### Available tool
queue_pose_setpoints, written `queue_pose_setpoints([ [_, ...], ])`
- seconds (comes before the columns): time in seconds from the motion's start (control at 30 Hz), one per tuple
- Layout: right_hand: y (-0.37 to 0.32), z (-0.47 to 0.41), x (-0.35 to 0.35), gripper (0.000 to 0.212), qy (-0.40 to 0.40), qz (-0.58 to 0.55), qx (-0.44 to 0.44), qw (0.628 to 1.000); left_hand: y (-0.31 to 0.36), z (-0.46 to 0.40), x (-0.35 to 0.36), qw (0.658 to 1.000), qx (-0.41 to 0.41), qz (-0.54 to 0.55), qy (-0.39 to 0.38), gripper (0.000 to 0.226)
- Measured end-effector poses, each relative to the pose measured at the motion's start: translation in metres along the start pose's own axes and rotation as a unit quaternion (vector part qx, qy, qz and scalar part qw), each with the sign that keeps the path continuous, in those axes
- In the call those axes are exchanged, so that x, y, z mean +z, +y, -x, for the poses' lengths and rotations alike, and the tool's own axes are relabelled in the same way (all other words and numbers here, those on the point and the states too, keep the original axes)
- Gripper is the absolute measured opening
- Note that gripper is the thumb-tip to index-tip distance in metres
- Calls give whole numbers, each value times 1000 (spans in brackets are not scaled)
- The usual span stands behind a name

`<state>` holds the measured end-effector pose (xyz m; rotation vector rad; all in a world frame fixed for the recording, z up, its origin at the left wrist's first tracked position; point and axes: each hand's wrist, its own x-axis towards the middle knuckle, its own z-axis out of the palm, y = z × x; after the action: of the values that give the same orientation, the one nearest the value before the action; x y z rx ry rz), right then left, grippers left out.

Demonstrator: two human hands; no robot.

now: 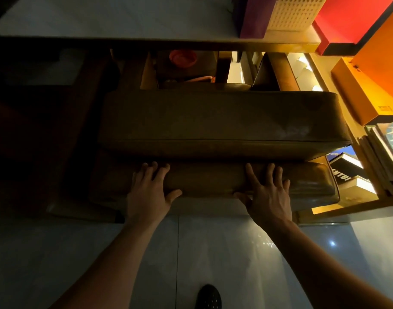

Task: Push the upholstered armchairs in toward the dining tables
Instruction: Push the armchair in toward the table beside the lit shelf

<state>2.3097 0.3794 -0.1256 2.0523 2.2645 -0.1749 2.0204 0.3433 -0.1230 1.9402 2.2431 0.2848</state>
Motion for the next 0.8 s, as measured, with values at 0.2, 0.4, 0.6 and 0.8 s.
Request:
queue_pose_setpoints([
  [0.2, -3, 0, -6, 86, -14, 9, 6, 1000, 3, -2, -5, 1000, -15, 2, -21, 75],
  [0.4, -1, -4, -20, 89, -56, 25, -5, 998, 7, -13, -28, 991, -49, 16, -125, 82],
  [0.6, 0, -9, -53, 101, -143, 16, 3, 990, 7, -5, -65, 974, -48, 10, -221, 87],
  [0.8, -29, 8, -88, 95, -158, -16, -4, 987, -8, 4, -110, 977, -29, 22, -210, 89],
])
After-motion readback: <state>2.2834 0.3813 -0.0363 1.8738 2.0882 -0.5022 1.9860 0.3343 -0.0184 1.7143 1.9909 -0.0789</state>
